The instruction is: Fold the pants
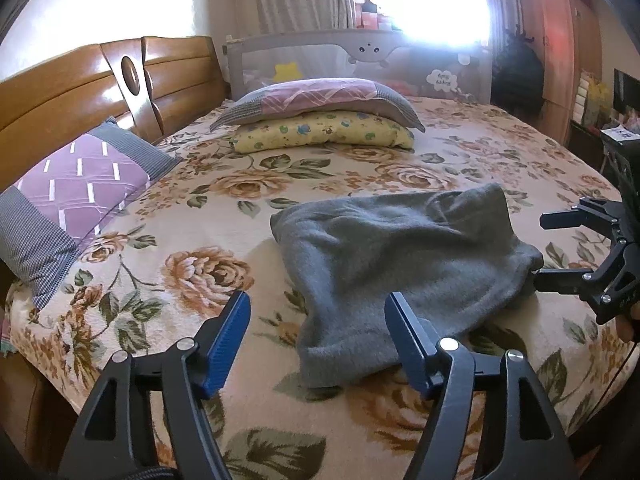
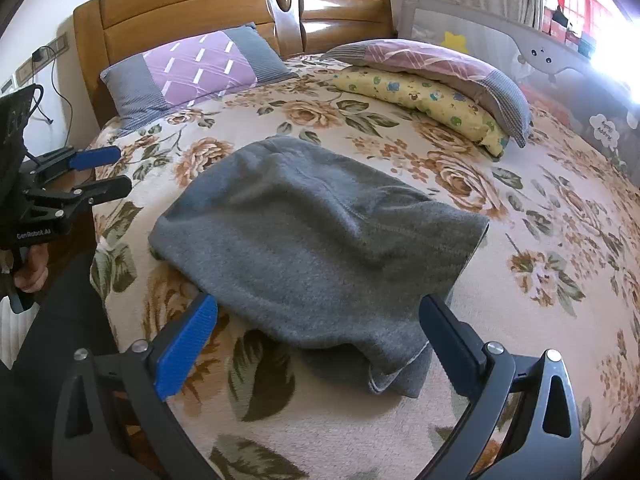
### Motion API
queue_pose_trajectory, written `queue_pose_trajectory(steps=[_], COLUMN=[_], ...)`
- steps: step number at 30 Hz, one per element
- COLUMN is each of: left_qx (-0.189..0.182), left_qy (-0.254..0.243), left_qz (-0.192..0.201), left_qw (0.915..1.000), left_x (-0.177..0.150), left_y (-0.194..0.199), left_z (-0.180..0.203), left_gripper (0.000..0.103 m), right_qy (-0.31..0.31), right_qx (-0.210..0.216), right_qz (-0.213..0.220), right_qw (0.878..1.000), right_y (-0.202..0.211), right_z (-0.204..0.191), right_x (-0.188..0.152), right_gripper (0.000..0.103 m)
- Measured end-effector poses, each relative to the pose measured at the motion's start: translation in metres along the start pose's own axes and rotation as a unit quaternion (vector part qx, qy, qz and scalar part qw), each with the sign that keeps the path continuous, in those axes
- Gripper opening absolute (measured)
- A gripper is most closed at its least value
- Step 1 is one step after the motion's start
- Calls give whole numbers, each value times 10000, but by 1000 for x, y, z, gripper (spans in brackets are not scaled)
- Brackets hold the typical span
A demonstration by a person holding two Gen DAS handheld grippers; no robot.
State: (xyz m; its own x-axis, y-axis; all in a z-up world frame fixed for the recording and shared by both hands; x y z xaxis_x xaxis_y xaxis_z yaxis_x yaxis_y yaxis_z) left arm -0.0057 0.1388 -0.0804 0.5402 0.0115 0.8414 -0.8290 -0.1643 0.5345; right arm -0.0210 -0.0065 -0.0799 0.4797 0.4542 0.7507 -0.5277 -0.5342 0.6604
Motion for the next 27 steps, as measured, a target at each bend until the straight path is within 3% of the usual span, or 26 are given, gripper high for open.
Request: queue_pose_trajectory(steps=[6,27], left_qx=[-11,-35], left_qy=[15,71], left_qz=[-124,-283], left_qw=[9999,9996], left_x=[-5,-10], left_y=[-3,-8], left_z=[0,3], left_gripper=[78,81], right_qy=[38,-7], right_qx=[1,22], right_qz=[-61,-77], right_qw=[10000,10000], right_y=[-2,-6], right_z=[-1,-4], right_x=[-1,-3], right_gripper=[101,101])
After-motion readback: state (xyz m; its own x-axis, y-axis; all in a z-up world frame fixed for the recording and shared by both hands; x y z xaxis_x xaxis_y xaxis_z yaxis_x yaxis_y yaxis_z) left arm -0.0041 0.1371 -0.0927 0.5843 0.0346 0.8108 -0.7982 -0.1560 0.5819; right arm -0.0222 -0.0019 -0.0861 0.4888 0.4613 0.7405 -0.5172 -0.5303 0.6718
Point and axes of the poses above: each gripper's, at about its wrist camera, not at the fingertips, and y roughly against the way its jaws point, z to its right, x to its top, the point moved 7 cm from there along -y, roughly the way its jaws point, and after that the axes turned 7 degrees about z, right-handed, at the moved point
